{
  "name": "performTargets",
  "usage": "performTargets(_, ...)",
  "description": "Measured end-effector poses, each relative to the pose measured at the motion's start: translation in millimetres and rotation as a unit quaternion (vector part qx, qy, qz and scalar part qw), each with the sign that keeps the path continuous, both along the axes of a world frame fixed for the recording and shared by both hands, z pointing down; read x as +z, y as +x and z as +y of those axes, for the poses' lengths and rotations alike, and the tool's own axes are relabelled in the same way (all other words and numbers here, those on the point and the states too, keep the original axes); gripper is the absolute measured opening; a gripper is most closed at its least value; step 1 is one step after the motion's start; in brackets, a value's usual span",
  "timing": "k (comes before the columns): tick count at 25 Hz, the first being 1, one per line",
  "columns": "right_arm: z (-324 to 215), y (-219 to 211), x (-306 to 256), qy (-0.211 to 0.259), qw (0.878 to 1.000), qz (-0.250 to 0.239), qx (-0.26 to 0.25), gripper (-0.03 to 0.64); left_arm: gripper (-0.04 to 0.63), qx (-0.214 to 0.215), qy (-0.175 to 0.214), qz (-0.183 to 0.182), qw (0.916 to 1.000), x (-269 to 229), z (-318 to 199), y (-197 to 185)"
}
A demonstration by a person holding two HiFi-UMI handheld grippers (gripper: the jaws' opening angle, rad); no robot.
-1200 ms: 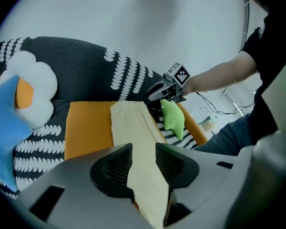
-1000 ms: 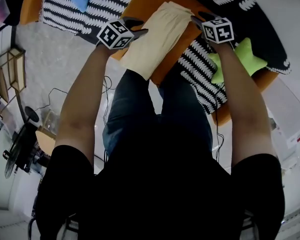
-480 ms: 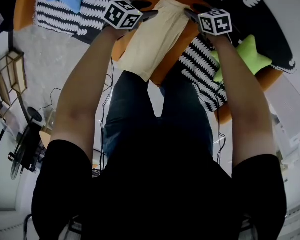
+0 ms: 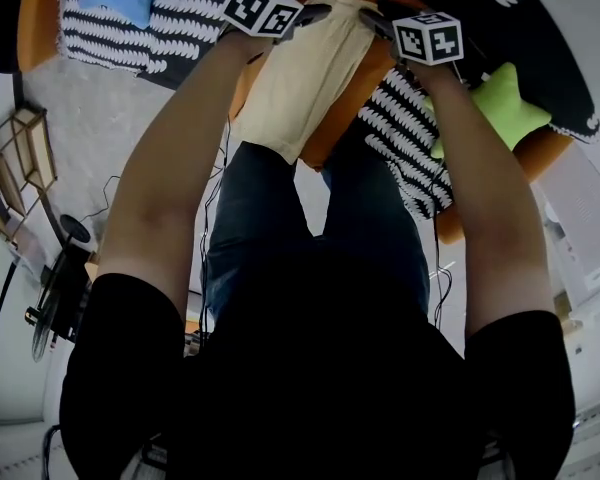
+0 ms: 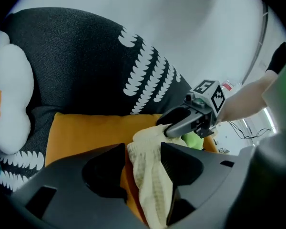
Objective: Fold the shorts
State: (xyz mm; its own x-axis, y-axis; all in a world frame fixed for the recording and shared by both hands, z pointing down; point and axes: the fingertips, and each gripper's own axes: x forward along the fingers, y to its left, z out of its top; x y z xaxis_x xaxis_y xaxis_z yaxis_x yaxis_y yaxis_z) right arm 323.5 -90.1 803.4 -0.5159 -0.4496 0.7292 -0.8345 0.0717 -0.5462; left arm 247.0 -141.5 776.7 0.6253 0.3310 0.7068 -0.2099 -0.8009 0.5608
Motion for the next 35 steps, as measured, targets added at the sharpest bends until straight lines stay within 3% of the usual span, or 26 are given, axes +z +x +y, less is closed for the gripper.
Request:
performTargets(6, 0, -3, 1, 0.002, 1.000, -0.012, 0.009, 0.170, 0.247, -0.015, -0.030, -0.010, 0.9994, 17, 1, -1)
performTargets(13, 1, -8, -4, -0.007, 0.996, -0.065, 0.061, 0.100, 0.170, -0.047, -0.076, -0.009, 0.9960, 20, 6, 2)
performTargets(16, -2, -5, -7, -0.003, 0.996, -0.065, 0.059, 0.085, 0.109, -0.038, -0.072, 0.000, 0.9967, 17, 3, 7)
performTargets(22, -14, 2, -20, 0.023, 0.996, -0.057, 0.058, 0.074, 0.075, -0.012, -0.052, 0.000, 0.9986, 11, -4, 15)
performTargets(28, -36, 32, -43, 0.056, 0.995, -0.044, 0.066, 0.072, 0.072, -0.006, -0.040, 0.059, 0.9974, -15, -26, 49)
performTargets(35, -63, 74, -89, 0.115, 0.987, -0.043, 0.100, 0.072, 0.072, 0.030, 0.003, 0.118, 0.9926, -53, -42, 67)
